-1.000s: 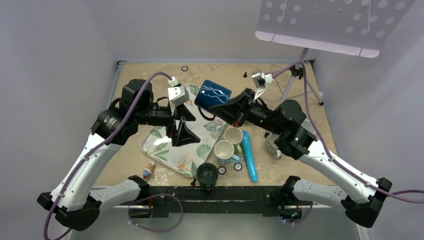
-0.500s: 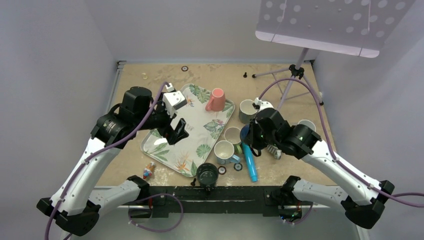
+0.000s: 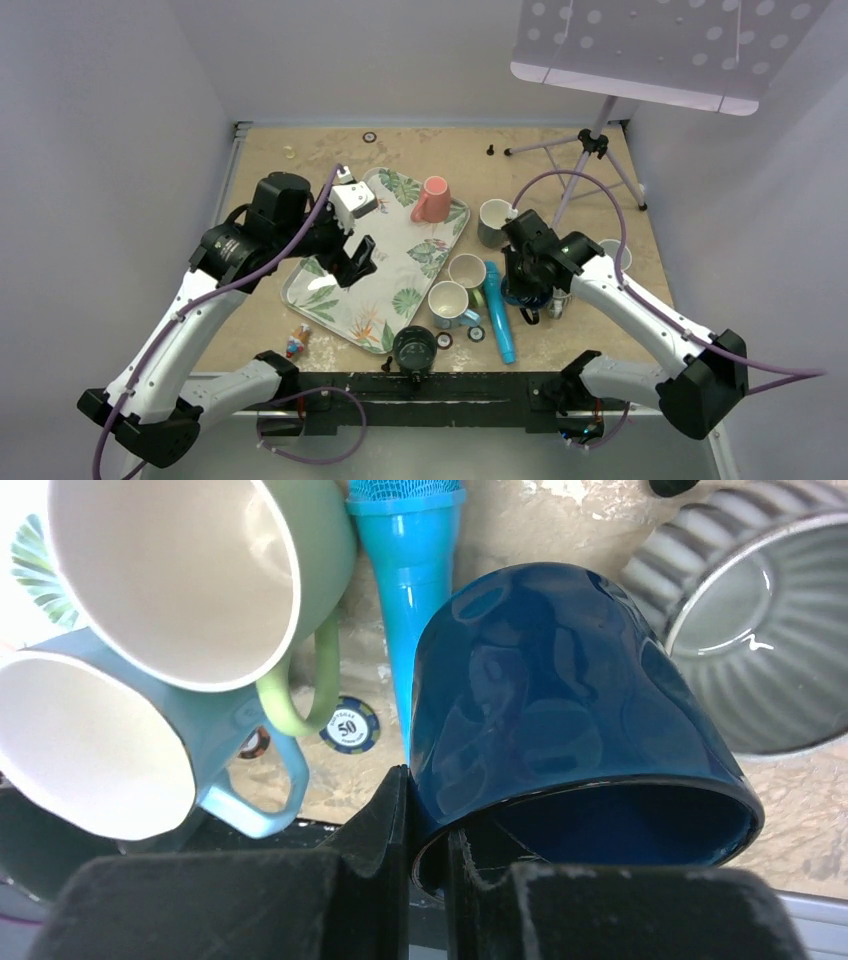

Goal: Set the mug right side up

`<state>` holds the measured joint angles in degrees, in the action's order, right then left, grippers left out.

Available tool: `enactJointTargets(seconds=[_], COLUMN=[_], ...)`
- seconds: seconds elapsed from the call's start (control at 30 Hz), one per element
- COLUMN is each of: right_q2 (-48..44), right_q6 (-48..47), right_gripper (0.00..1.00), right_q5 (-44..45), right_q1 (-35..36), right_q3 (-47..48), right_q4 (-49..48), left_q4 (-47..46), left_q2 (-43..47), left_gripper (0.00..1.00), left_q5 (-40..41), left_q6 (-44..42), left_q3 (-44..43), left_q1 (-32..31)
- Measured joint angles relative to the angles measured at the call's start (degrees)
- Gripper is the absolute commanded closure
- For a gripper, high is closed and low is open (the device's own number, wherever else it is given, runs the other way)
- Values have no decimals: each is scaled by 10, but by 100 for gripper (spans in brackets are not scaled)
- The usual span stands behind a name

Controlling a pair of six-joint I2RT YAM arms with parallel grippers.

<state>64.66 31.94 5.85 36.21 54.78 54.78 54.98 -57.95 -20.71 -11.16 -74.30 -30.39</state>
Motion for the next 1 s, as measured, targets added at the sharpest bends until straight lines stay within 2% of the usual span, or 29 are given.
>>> enactJointTargets(seconds=[0.27,0.43,0.47,0.57,0.6,0.63,0.83,1.0], right_q2=[76,104,111,142,148,150,158,128], right_q6=[-44,-76,-83,-102,-106,-110,-116,-116], right_gripper=[100,100,97,74,65,59,41,37], right_q5=[-24,-38,-40,-45,-44,-45,-39,-25], right_q1=[-40,-92,-99,-108,-107,-106,-107,-107], right_q3=[-6,-18,-18,-23,-21,-21,-21,-16], right_q4=[-43,-65,-68,-88,-93,-97,-98,-85], left_q4=[-2,-16,-20,-39,-49,-62,-121,-157], left_q2=[-17,-78,-102,-180,-210,-241,-438,-538], left_gripper=[0,3,5,17,19,20,22,14], left_q5=[10,15,16,21,24,29,57,75], left_q6=[-1,-11,-16,-24,-30,-34,-62,-86], left_q3=[2,2,0,-16,-26,-39,-161,-207], left_q1=[0,1,2,7,7,8,10,10])
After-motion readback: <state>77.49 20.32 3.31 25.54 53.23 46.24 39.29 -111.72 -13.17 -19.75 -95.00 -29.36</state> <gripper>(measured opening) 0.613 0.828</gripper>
